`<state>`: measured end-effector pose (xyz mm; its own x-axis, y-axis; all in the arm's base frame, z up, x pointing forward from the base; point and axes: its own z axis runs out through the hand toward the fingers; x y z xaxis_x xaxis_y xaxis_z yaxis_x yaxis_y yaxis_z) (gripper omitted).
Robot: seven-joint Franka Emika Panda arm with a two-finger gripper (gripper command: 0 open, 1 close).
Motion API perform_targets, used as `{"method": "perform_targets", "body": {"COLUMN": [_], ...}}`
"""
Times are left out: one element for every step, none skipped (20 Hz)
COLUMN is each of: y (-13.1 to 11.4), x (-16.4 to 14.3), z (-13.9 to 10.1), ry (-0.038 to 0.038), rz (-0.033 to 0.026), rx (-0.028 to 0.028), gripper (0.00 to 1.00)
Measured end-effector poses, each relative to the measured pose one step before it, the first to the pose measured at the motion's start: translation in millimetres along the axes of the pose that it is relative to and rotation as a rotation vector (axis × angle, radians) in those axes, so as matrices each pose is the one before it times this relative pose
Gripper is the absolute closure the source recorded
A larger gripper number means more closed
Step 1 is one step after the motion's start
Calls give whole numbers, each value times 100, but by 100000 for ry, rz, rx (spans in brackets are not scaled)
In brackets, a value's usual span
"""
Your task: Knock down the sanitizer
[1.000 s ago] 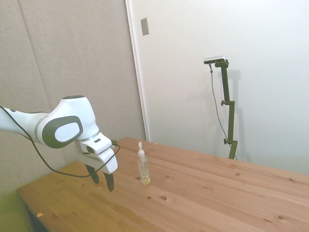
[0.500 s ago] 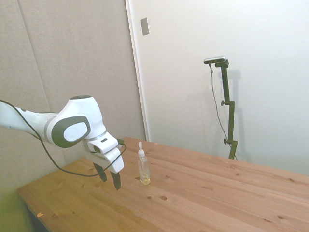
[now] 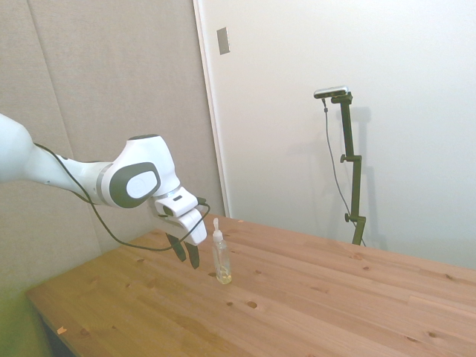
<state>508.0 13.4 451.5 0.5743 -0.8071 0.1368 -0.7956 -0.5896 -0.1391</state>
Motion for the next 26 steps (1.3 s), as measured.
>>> {"method": "perform_targets", "body": {"y": [-461, -388, -334, -310, -254, -191, -215, -218, -253, -256, -150, -133, -122, -135, -188, -257, -302, -303, -317, -288, -360, -403, -487, -528, -497, -476], "x": [-44, -4, 38, 24, 59, 107, 139, 169, 216, 216, 163, 194, 234, 264, 290, 315, 361, 402, 446, 484, 511, 498, 545, 549, 579, 625], "z": [-70, -67, -88, -60, 7, 16, 34, 47, 101, 129, 250, 302, 256, 258, 219, 134, 97, 85, 59, 133, 152, 149, 120, 86, 48, 34], "ry": [170, 2, 164, 91, 394, 577, 421, 385, 235, 79, -144, -188, -24, 135, 186, 237, 221, 180, 231, 150, 158, 283, 519, 462, 568, 753], "rz": [120, 238, 476, 306, 311, 280, 536, 469, 593, 543, 417, 407, 595, 527, 415, 553, 627, 676, 834, 817, 894, 1046, 1137, 1074, 1158, 1381], "rx": [187, 74, 8, -139, -183, -221, -130, -118, -83, -58, -268, -320, -312, -376, -261, -54, 104, 160, 250, 138, 196, 212, 268, 424, 477, 456], "gripper": [100, 100, 100, 100, 100, 100, 100, 100, 100, 100, 100, 100, 100, 100, 100, 100, 100, 100, 100, 100, 100, 100, 100, 100, 100, 100]}}
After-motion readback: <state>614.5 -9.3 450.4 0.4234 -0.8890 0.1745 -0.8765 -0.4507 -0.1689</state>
